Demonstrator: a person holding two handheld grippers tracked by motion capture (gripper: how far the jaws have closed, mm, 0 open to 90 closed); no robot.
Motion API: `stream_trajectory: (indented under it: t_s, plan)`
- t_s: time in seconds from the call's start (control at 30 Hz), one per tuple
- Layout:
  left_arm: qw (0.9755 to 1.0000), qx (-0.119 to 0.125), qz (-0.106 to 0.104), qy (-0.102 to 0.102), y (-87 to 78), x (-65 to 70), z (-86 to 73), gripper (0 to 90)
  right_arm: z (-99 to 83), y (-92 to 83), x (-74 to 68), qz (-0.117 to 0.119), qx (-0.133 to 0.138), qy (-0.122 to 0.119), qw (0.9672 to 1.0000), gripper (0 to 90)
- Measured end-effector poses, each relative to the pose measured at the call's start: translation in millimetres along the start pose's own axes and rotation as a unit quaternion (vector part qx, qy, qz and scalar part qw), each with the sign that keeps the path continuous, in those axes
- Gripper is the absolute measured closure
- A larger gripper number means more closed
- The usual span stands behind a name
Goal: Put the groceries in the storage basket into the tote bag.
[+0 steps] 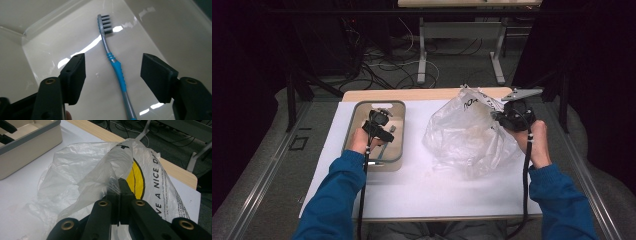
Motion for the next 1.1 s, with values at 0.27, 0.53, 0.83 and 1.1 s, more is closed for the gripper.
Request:
stream_trajectory:
  t_s: [0.27,0.53,0.83,1.1]
  plan:
    - [0.9991,-0.039,-0.015,-0.001,14.0,-0.4,-0.9,55.6,0.0,-0.5,0.3,0.000,-0.002,-0.001,1.0000,90.0]
    - [0.9984,-0.055,-0.018,0.003,19.0,0.0,-1.3,65.7,-0.2,-0.2,0.0,0.002,-0.001,0.000,1.0000,90.0]
    - [0.9977,-0.066,-0.016,0.000,24.7,-0.2,-1.0,68.6,0.0,0.3,-0.8,0.001,-0.001,0.000,1.0000,90.0]
    - [0.9978,-0.065,-0.014,0.001,25.2,1.2,-1.0,79.1,-0.1,-0.5,-1.3,0.001,0.000,0.001,1.0000,90.0]
Point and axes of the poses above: each handheld gripper's, and its own axes: y roughly forward along the jaws, z roughly out of its top, x roughly to its right, the point moved 3 cm from there along y, roughly forward along the jaws
